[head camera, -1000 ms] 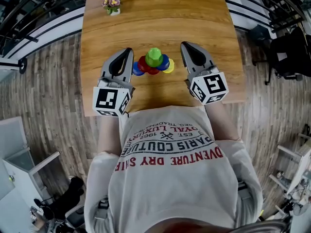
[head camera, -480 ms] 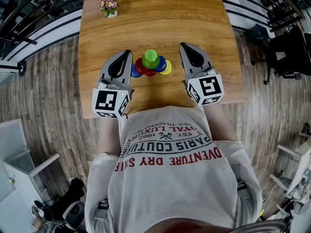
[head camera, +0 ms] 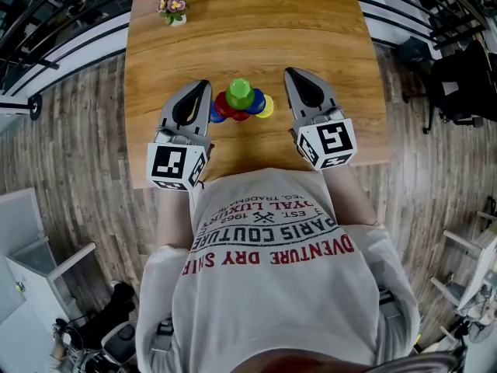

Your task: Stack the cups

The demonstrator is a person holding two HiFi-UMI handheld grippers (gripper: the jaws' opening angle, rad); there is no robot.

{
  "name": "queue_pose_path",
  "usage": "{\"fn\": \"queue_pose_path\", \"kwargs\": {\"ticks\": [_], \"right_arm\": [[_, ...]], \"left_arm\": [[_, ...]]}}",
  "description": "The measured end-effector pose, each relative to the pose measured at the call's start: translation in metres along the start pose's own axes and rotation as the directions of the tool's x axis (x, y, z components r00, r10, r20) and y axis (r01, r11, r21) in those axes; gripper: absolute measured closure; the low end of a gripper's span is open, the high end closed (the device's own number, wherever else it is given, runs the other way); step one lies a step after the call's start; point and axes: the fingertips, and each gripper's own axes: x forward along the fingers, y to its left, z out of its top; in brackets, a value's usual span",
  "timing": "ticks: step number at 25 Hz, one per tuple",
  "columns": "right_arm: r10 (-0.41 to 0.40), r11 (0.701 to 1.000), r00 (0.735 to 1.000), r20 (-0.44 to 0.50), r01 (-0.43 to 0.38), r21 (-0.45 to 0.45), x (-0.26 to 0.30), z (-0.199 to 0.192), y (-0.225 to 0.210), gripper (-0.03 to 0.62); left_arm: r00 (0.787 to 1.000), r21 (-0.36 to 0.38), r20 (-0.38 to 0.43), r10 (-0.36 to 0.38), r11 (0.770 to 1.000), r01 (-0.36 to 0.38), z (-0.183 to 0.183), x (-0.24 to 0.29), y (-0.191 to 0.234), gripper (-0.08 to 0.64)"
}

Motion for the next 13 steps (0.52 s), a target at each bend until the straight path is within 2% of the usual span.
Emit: {"fn": "queue_pose_path", "kwargs": {"ticks": [13], "right_arm": [[0.013,1.000,1.000,-0.009,-0.013,0.017,0.0071,-0.0040,0.0006,0.565]], "left_arm": [[1.000,-0.010,-0.005,0.011,1.000,-0.011,-0.0031,0.0026,0.0041,0.544]]}}
